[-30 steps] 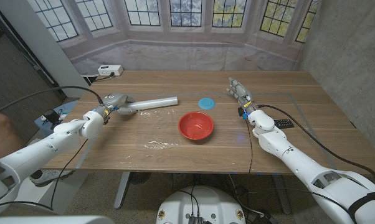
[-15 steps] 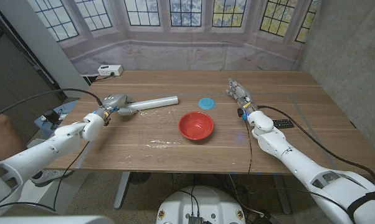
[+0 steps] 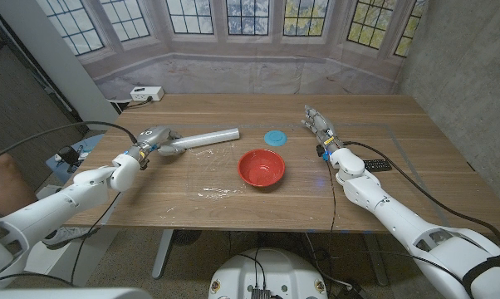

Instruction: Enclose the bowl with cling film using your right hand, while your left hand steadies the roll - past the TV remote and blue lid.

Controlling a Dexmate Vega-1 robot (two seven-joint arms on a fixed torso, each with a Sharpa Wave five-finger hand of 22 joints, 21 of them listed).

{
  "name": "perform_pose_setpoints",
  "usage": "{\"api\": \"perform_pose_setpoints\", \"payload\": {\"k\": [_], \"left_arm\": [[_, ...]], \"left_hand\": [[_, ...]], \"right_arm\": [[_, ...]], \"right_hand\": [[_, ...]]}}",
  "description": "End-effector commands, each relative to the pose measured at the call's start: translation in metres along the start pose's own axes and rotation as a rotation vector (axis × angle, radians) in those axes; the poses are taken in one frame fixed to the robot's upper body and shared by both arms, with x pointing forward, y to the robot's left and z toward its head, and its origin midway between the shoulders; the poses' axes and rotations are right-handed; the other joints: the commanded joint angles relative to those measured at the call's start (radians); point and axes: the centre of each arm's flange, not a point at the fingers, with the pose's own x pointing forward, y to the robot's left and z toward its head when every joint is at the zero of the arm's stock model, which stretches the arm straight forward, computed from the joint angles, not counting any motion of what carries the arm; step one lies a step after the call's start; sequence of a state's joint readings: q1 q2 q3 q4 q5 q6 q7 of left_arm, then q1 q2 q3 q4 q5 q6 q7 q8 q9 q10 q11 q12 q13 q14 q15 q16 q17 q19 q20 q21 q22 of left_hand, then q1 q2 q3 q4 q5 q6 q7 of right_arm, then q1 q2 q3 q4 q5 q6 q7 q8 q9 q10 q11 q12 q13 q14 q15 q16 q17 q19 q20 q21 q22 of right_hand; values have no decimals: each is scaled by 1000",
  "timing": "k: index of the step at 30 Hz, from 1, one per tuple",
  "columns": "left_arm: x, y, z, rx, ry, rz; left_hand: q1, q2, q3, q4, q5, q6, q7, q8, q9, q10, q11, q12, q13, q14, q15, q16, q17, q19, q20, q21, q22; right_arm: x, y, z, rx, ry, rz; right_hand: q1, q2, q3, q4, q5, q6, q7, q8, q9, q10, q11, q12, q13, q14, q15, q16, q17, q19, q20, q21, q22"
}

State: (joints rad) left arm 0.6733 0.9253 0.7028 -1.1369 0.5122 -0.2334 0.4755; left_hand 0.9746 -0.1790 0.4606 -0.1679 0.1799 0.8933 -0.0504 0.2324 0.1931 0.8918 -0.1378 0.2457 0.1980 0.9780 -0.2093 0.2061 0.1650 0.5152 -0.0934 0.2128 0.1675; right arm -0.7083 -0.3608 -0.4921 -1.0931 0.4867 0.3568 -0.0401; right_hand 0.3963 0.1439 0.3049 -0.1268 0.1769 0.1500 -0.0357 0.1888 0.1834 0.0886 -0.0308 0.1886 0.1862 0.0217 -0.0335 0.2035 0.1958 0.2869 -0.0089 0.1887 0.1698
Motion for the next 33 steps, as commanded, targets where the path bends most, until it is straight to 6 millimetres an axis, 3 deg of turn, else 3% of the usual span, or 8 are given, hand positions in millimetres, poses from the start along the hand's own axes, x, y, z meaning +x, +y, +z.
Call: {"api": "perform_pose_setpoints", "payload": {"k": [1, 19, 24, 27, 33], "left_arm": [[-3, 6, 1, -25, 4, 45], [-8, 8, 1, -37, 13, 74], [-8, 5, 4, -29, 26, 59], [-8, 5, 4, -23, 45, 46], [-8, 5, 4, -24, 91, 16]], "left_hand": [[176, 173, 3, 1, 2, 12, -4, 0, 4, 12, -8, -3, 3, 16, -1, -5, 2, 13, 0, -2, 1], [188, 181, 0, 4, 5, 38, -7, 0, 5, 29, -8, -6, 5, 34, -4, -8, 3, 24, -19, -5, 1], [139, 161, -25, 26, -3, 17, -16, -15, 5, 14, -8, -19, 6, 11, 18, -24, 0, -1, -30, -18, 2], [102, 155, -35, 40, -6, -3, -21, -28, 5, -11, -8, -34, 6, -11, 41, -33, -2, -23, -21, -25, 3], [23, 132, -64, 61, -6, -89, -20, -55, 3, -53, 9, -50, 8, -68, 92, -34, 0, -43, 31, -24, 5]], "right_arm": [[1, 1, 0, 5, -2, 3], [0, 4, -3, 7, 5, 5], [1, 5, -4, 8, 7, 7], [1, 5, -4, 8, 9, 7], [2, 4, -3, 7, 10, 9]], "right_hand": [[9, 7, -3, -3, 3, 9, 3, 5, 3, 7, -1, 6, 3, 5, -36, 5, 2, 1, 6, 6, 3], [9, 7, -4, -2, 3, 10, 4, 5, 3, 10, -1, 6, 3, 5, -36, 6, 2, 3, 4, 6, 3], [9, 7, -5, -2, 3, 11, 4, 5, 3, 10, 0, 6, 3, 5, -37, 6, 2, 4, 4, 7, 3], [9, 7, -5, -2, 3, 11, 4, 5, 3, 10, 0, 6, 3, 5, -37, 6, 2, 4, 4, 7, 3], [9, 7, -5, -1, 3, 10, 3, 5, 3, 10, 0, 6, 3, 5, -38, 6, 2, 4, 5, 7, 3]]}}
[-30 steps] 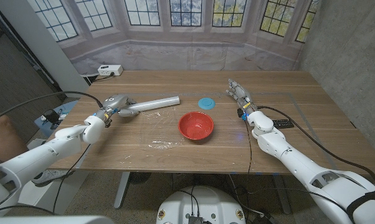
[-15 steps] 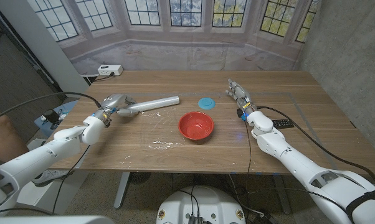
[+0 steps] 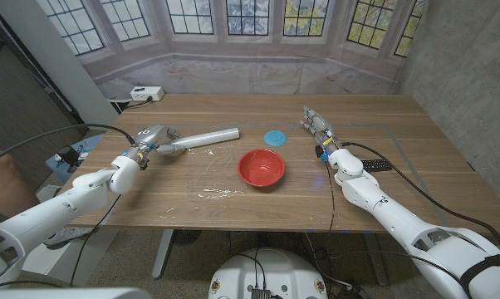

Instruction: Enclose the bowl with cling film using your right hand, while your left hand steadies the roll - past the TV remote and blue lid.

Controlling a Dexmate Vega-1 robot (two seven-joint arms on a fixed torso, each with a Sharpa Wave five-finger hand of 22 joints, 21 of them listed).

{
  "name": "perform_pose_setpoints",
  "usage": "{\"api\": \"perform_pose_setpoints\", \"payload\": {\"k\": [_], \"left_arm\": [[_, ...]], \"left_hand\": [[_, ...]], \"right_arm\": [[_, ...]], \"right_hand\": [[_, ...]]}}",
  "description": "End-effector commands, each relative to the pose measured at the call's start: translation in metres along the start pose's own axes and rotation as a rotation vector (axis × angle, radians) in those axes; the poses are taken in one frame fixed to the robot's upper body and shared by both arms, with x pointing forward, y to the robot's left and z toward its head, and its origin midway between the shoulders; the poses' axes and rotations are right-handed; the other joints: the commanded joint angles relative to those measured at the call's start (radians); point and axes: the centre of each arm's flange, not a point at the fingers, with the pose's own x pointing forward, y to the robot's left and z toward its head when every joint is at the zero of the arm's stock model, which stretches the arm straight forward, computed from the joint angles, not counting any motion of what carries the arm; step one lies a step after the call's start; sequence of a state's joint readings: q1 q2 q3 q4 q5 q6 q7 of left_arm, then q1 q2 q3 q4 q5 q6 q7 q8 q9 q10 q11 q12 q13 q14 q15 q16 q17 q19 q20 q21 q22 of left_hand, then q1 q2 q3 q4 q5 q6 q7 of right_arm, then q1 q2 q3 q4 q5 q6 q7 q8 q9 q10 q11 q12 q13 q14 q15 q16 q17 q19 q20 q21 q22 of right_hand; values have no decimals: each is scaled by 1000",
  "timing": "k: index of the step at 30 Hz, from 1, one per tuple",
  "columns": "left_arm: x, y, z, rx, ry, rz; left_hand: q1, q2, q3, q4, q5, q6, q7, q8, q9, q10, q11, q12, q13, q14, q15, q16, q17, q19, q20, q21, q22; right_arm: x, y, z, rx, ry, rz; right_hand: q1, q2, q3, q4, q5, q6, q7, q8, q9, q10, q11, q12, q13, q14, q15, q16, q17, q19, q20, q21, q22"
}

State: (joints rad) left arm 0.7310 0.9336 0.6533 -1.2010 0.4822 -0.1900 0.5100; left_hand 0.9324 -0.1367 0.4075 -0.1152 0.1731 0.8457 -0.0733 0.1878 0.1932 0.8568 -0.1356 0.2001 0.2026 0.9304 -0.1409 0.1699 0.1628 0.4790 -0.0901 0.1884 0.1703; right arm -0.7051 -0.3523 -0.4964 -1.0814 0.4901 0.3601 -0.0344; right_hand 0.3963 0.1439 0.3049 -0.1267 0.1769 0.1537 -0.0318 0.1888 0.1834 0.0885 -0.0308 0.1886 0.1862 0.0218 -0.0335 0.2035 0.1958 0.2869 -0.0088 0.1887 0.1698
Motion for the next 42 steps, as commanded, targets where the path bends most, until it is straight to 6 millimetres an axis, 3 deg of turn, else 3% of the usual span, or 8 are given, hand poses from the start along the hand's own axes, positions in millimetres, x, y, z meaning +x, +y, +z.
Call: {"api": "perform_pose_setpoints", "payload": {"k": [1, 5, 15, 17, 20, 26, 42], "left_arm": [[-1, -1, 2, 7, 66, -42], [-3, 1, 5, 12, 87, -48], [-2, 14, 22, -6, 158, -81], [-2, 16, 24, -20, 171, -89], [0, 17, 27, -36, 188, -115], [2, 16, 30, -39, 216, -175], [6, 11, 36, -48, 256, -264]], "left_hand": [[60, 87, -13, 9, 1, -44, 4, -9, 2, -21, 12, -5, 4, -20, 24, 3, 2, -8, 30, 0, 2], [41, 84, -18, 14, 2, -68, 7, -12, 2, -32, 16, -7, 4, -30, 34, 3, 2, -13, 46, 1, 3], [17, 78, -21, 12, 6, -158, 30, -19, -1, -86, 58, -16, 3, -38, 33, 7, 3, -12, 47, 5, 4], [12, 73, -22, 8, 6, -169, 30, -14, -2, -98, 66, -15, 2, -53, 49, 4, 2, -16, 93, 4, 4], [6, 68, -25, 7, 6, -181, 33, -13, -3, -103, 76, -14, 1, -58, 56, 4, 1, -11, 110, 7, 5], [3, 61, -27, 3, 7, -177, 56, -7, -3, -113, 96, -14, -1, -58, 61, 4, 0, -5, 106, 9, 5], [-1, 64, -25, -1, 9, -184, 81, -4, -4, -109, 96, -6, -3, -50, 48, 9, 0, 18, 96, 17, 5]], "right_arm": [[1, 0, 0, -3, 7, 5], [2, -1, 0, -4, 8, 6], [4, -1, 1, -2, 9, 14], [4, -2, 1, 0, 8, 14], [3, -3, 2, -1, 9, 13], [2, -4, 2, -3, 11, 14], [2, -4, 0, -1, 20, 18]], "right_hand": [[9, 7, -5, -1, 3, 6, -1, 5, 3, 10, 0, 6, 3, 5, -38, 6, 2, 4, 4, 7, 3], [9, 8, -5, -1, 3, 7, 0, 5, 3, 10, -1, 6, 3, 5, -37, 6, 2, 4, 5, 6, 3], [9, 8, -5, -1, 3, 7, -1, 5, 3, 9, -1, 6, 3, 5, -37, 6, 2, 4, 5, 6, 3], [9, 8, -5, -1, 3, 7, 0, 5, 3, 9, 0, 6, 3, 5, -37, 6, 2, 4, 4, 6, 3], [9, 8, -5, -1, 3, 7, -2, 5, 3, 10, 0, 6, 3, 5, -38, 6, 2, 4, 5, 6, 3], [10, 8, -6, -1, 3, 8, -2, 5, 3, 11, 0, 6, 3, 7, -38, 7, 2, 5, 5, 7, 3], [11, 8, -6, -2, 3, 12, 0, 6, 3, 14, 0, 7, 3, 11, -40, 8, 2, 8, 7, 8, 3]]}}
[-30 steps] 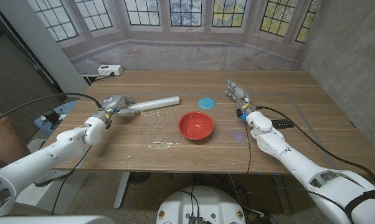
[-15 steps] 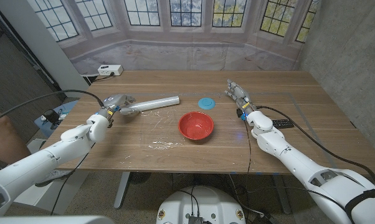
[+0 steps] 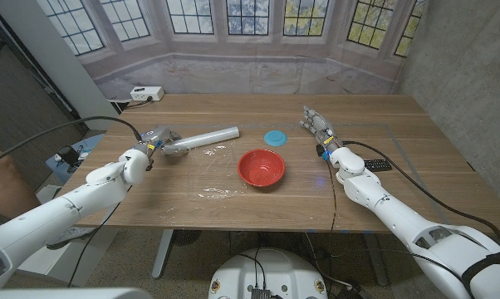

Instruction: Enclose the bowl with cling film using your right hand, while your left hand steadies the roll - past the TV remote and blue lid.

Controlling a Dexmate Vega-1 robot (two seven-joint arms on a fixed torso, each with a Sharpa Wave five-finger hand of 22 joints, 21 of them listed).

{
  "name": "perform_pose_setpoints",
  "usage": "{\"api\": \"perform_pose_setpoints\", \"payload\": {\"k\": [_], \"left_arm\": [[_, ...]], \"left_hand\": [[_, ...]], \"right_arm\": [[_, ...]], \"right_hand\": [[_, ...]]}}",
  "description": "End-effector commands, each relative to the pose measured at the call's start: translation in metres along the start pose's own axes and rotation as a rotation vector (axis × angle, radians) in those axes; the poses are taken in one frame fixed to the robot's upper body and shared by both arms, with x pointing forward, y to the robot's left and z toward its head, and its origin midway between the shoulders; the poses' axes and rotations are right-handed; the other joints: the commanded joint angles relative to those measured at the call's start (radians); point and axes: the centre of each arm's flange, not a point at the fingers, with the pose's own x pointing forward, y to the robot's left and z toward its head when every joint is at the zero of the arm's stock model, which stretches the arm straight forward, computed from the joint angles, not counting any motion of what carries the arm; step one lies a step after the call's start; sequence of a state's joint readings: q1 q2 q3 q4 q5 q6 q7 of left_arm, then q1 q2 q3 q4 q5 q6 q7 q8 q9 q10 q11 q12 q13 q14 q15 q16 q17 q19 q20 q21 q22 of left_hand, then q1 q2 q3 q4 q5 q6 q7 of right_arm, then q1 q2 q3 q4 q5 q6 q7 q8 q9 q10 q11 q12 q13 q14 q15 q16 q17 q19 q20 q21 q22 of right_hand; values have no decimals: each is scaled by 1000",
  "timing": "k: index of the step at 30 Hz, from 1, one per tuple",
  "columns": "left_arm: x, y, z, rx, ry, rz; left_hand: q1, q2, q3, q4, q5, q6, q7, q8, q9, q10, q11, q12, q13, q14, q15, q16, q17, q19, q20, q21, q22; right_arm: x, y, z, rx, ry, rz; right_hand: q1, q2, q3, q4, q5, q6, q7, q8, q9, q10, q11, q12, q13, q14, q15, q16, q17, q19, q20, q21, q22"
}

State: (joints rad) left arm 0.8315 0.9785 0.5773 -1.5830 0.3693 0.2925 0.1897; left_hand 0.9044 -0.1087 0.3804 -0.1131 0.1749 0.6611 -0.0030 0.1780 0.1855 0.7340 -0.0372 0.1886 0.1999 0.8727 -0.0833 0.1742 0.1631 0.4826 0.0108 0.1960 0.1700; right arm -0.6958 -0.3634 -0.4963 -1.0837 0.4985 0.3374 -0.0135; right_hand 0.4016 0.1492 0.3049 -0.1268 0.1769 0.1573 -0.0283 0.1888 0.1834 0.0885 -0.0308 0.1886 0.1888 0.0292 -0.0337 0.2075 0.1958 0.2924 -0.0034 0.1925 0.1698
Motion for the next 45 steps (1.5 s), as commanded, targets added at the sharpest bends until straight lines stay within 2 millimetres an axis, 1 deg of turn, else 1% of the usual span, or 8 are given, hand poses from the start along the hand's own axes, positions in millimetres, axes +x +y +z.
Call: {"api": "perform_pose_setpoints", "payload": {"k": [1, 4, 6, 12, 14, 18, 35, 45], "left_arm": [[2, -3, 7, -4, 33, -60], [3, -3, 9, -11, 38, -59], [4, -4, 10, -11, 49, -64], [5, -9, 15, -5, 63, -31], [5, -10, 16, -20, 65, -15], [5, -13, 17, -18, 77, 16], [6, -16, 35, -17, 82, 96], [1, -15, 41, -46, 71, 151]], "left_hand": [[28, 36, 3, -4, 7, 1, 13, 6, 3, 16, -2, 6, 0, 9, -10, 5, 0, 15, -4, 10, 6], [36, 36, 7, -11, 8, 6, 18, 9, 3, 30, -7, 13, -1, 17, -18, 8, 1, 21, -11, 11, 6], [50, 37, 12, -21, 8, 20, 19, 15, 3, 46, -26, 19, -1, 31, -32, 12, 3, 28, -17, 12, 5], [101, 26, 11, -50, 6, 65, 18, 27, 3, 91, -51, 36, 3, 82, -71, 29, 8, 45, -40, 13, 5], [124, 31, 7, -51, 3, 103, 13, 36, 4, 133, -62, 50, 7, 133, -94, 47, 13, 61, -62, 15, 4], [161, 30, 6, -58, 2, 143, 9, 44, 5, 164, -82, 59, 11, 173, -114, 59, 15, 81, -82, 19, 5], [202, 43, -3, -54, 7, 229, 3, 63, 9, 219, -107, 84, 34, 222, -138, 73, 22, 108, -91, 23, 7], [241, 75, -19, -48, 17, 332, -21, 88, 14, 295, -133, 121, 65, 283, -144, 104, 36, 133, -99, 25, 7]], "right_arm": [[-1, 0, -3, 3, 7, 1], [-2, -1, -3, 5, 7, -3], [-2, -1, -3, 6, 6, -6], [-3, -3, -4, 8, 4, -13], [-3, -4, -4, 10, 4, -16], [-4, -5, -6, 14, 4, -22], [-11, -12, -14, 44, -6, -51], [-18, -17, -15, 51, -13, -63]], "right_hand": [[5, 2, -6, -2, 3, 9, -4, 6, 3, 14, 0, 7, 1, 3, -40, 4, 2, 3, 2, 4, 3], [6, 3, -6, -2, 3, 9, -4, 6, 3, 13, 0, 7, 1, 3, -40, 4, 2, 5, 3, 4, 3], [6, 3, -6, -2, 3, 9, -4, 6, 3, 14, 0, 7, 1, 3, -40, 4, 2, 5, 4, 4, 3], [6, 3, -6, -2, 3, 9, -4, 6, 3, 14, 0, 7, 1, 4, -40, 4, 2, 6, 6, 5, 3], [6, 3, -6, -2, 3, 9, -4, 6, 3, 14, -1, 7, 1, 4, -40, 4, 2, 6, 6, 5, 3], [6, 3, -6, -2, 3, 9, -3, 6, 3, 14, -1, 6, 1, 4, -40, 4, 2, 6, 6, 5, 3], [7, 4, -6, -1, 3, 12, -4, 7, 3, 16, -1, 7, 1, 5, -40, 4, 2, 8, 7, 5, 4], [7, 4, -6, -1, 3, 13, -3, 7, 3, 17, -1, 7, 1, 5, -41, 4, 2, 10, 8, 5, 4]]}}
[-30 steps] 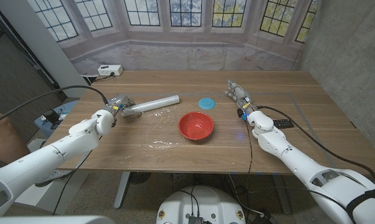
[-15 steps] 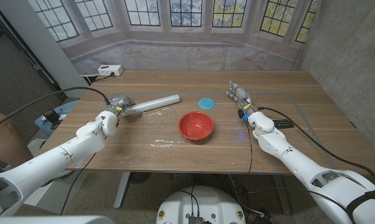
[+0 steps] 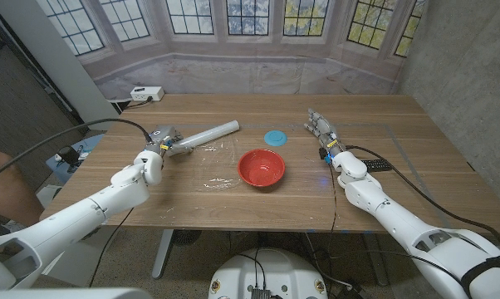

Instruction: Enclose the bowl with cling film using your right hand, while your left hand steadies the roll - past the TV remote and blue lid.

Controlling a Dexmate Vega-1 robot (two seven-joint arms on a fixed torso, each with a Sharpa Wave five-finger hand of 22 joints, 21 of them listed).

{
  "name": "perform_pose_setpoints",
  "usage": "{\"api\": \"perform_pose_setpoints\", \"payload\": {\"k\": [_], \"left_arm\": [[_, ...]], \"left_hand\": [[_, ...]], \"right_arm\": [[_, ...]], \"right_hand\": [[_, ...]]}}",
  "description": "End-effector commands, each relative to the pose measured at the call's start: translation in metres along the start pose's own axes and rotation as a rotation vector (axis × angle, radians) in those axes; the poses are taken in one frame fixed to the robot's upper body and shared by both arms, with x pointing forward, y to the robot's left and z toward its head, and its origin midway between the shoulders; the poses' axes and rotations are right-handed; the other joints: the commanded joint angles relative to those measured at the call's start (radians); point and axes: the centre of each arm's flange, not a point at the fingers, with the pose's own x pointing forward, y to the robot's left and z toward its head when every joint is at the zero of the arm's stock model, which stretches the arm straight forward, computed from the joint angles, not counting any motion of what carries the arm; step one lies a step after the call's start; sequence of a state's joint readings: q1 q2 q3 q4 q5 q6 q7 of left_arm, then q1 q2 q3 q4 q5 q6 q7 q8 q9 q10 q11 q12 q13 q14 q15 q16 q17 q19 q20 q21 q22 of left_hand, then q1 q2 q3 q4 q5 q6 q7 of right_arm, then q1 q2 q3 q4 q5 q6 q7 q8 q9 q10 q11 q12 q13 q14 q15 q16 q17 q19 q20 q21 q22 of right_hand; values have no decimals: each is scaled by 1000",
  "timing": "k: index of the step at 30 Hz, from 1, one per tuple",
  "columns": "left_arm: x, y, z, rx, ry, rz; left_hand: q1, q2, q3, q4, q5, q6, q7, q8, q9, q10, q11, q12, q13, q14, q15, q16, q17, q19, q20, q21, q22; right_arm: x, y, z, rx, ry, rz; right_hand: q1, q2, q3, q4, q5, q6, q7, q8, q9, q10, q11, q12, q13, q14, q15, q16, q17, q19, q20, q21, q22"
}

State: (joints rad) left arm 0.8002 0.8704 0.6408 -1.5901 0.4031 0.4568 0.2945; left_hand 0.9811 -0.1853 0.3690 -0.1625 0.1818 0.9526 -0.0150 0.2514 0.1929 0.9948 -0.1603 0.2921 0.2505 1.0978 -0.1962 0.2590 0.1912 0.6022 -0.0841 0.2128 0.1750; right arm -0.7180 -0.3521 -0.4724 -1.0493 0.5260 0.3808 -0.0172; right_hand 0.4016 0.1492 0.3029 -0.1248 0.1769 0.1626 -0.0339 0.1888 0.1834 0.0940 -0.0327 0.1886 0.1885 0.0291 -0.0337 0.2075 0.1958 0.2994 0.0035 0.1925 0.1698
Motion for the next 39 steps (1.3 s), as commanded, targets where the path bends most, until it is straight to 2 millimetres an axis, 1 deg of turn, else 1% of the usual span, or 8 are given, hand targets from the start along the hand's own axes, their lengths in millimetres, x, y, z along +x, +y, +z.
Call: {"api": "perform_pose_setpoints", "payload": {"k": [1, 4, 6, 9, 11, 19, 30, 39], "left_arm": [[-6, 2, 10, -31, -7, 65], [-8, 2, 11, -44, -9, 80], [-9, 4, 12, -54, -9, 88], [-11, 6, 14, -62, -13, 101], [-12, 7, 15, -64, -18, 106], [-20, 15, 20, -65, -34, 145], [-31, 32, 27, -56, -54, 186], [-34, 39, 30, -61, -76, 215]], "left_hand": [[174, 154, -10, -1, 11, 49, -12, 16, 8, 40, -12, 21, 20, 64, -35, 23, 9, 15, -5, 8, 2], [180, 163, -12, 1, 13, 64, -13, 21, 10, 44, -3, 25, 27, 76, -35, 30, 12, 19, -4, 8, 3], [192, 172, -13, 0, 16, 83, -11, 26, 11, 56, -5, 32, 36, 91, -38, 38, 14, 25, -3, 9, 2], [209, 174, -17, -4, 20, 105, -20, 33, 13, 68, -7, 39, 47, 101, -40, 43, 15, 32, -4, 10, 2], [212, 175, -19, -4, 20, 105, -21, 33, 14, 72, -6, 41, 50, 104, -40, 44, 15, 32, -5, 9, 2], [227, 181, -27, -3, 23, 122, -25, 38, 16, 86, -17, 50, 67, 116, -40, 51, 17, 38, -8, 9, 3], [235, 185, -39, 0, 25, 126, -29, 38, 18, 86, -16, 54, 86, 122, -39, 53, 17, 38, -9, 7, 3], [241, 189, -43, 1, 27, 123, -31, 36, 19, 81, -18, 54, 97, 116, -41, 49, 15, 37, -9, 5, 3]], "right_arm": [[-8, -6, -2, 13, -10, -17], [-10, -7, -3, 18, -11, -21], [-12, -8, -4, 21, -13, -22], [-14, -9, -5, 23, -16, -23], [-15, -9, -5, 24, -19, -24], [-20, -13, -4, 30, -26, -27], [-24, -15, -2, 36, -36, -33], [-26, -15, -2, 37, -38, -38]], "right_hand": [[7, 4, -4, -3, 3, 7, 2, 7, 3, 11, 1, 7, 1, 5, -41, 4, 2, 3, 1, 5, 4], [7, 3, -5, -3, 3, 7, 2, 7, 3, 11, 1, 7, 1, 5, -40, 4, 2, 4, 2, 5, 4], [7, 4, -5, -3, 3, 7, 2, 7, 3, 11, 2, 7, 1, 5, -41, 4, 2, 4, 1, 6, 4], [7, 4, -5, -3, 3, 8, 2, 7, 3, 11, 1, 7, 1, 6, -41, 4, 2, 4, 2, 6, 4], [6, 4, -5, -3, 3, 8, 2, 6, 3, 12, 1, 7, 1, 7, -41, 5, 2, 4, 2, 6, 4], [7, 4, -5, -3, 3, 8, 2, 6, 3, 11, 1, 7, 1, 8, -40, 5, 2, 4, 3, 5, 4], [7, 3, -5, -2, 3, 7, 2, 6, 4, 12, 1, 7, 1, 8, -40, 5, 2, 5, 3, 5, 4], [7, 4, -5, -2, 3, 8, 3, 6, 4, 12, 1, 7, 1, 8, -39, 5, 2, 5, 3, 5, 4]]}}
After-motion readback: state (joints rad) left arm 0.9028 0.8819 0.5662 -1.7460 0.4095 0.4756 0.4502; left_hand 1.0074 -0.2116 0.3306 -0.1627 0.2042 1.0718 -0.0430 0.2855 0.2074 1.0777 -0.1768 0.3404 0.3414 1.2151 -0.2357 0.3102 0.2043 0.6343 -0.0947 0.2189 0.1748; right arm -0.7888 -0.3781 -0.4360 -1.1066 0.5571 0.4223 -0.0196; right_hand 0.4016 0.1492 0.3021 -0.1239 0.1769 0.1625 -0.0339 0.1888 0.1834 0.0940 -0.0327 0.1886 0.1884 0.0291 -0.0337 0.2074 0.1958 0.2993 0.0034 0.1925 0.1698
